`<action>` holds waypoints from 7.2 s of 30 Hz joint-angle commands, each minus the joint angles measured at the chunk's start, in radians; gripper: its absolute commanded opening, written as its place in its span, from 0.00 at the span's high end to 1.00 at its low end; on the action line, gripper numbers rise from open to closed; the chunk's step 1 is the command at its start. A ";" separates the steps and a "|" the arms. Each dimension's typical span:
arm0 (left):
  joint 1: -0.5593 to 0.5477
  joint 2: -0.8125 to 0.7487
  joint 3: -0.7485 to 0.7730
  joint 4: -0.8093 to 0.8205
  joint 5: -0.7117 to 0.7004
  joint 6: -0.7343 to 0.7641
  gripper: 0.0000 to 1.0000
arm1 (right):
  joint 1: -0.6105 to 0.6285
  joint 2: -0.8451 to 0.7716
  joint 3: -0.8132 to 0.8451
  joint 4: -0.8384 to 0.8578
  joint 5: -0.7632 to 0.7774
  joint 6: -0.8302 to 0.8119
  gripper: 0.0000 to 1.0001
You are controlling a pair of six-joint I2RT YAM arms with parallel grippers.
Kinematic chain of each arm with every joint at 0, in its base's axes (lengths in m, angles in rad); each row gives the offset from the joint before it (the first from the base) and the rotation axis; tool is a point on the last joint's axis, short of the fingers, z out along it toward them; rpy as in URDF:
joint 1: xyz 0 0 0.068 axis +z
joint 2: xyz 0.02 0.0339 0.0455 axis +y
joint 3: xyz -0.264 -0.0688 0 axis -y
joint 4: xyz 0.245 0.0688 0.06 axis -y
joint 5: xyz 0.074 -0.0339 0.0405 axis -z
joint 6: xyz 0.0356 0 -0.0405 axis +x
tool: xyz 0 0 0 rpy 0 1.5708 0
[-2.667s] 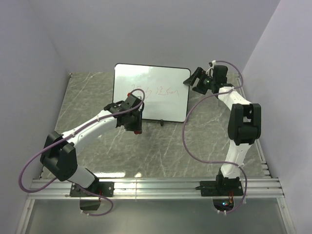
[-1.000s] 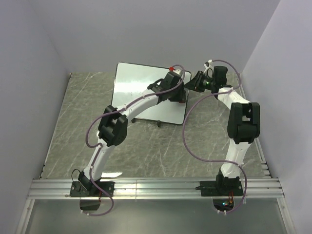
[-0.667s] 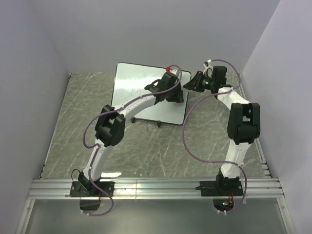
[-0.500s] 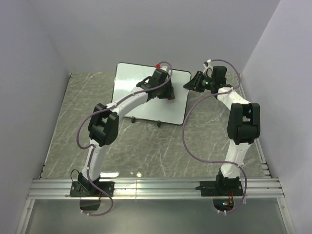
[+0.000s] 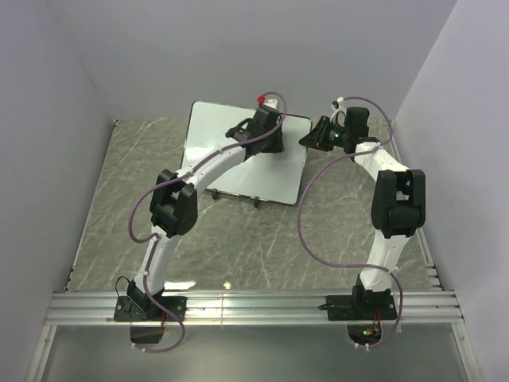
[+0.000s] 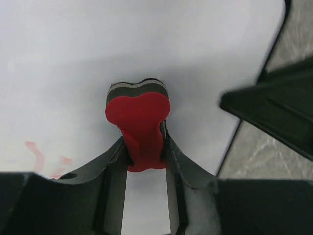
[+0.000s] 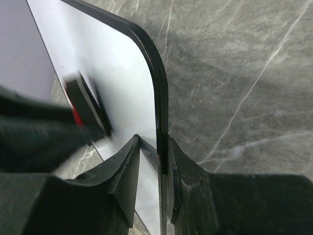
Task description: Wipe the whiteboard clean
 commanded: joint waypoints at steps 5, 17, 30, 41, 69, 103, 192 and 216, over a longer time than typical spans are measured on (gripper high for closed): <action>-0.106 0.060 -0.015 -0.072 0.025 0.018 1.00 | 0.040 -0.060 0.011 -0.043 0.026 -0.040 1.00; -0.065 0.028 -0.129 -0.112 -0.207 0.029 1.00 | 0.042 -0.082 -0.016 -0.035 0.026 -0.039 1.00; 0.023 0.121 0.061 -0.069 -0.287 0.084 1.00 | 0.071 -0.074 0.004 -0.106 0.046 -0.066 1.00; -0.016 0.031 -0.149 0.011 -0.219 0.052 1.00 | 0.092 -0.039 0.085 -0.163 0.058 -0.083 1.00; -0.025 -0.127 -0.444 0.055 -0.037 -0.037 1.00 | 0.089 -0.050 0.103 -0.186 0.091 -0.109 1.00; 0.204 -0.196 -0.488 0.075 -0.037 -0.035 1.00 | 0.082 -0.082 0.060 -0.153 0.074 -0.097 1.00; 0.371 -0.248 -0.536 0.129 0.017 0.107 1.00 | 0.068 -0.093 0.033 -0.158 0.088 -0.112 1.00; 0.428 -0.225 -0.407 0.098 0.048 0.100 1.00 | 0.068 -0.105 0.044 -0.178 0.100 -0.123 1.00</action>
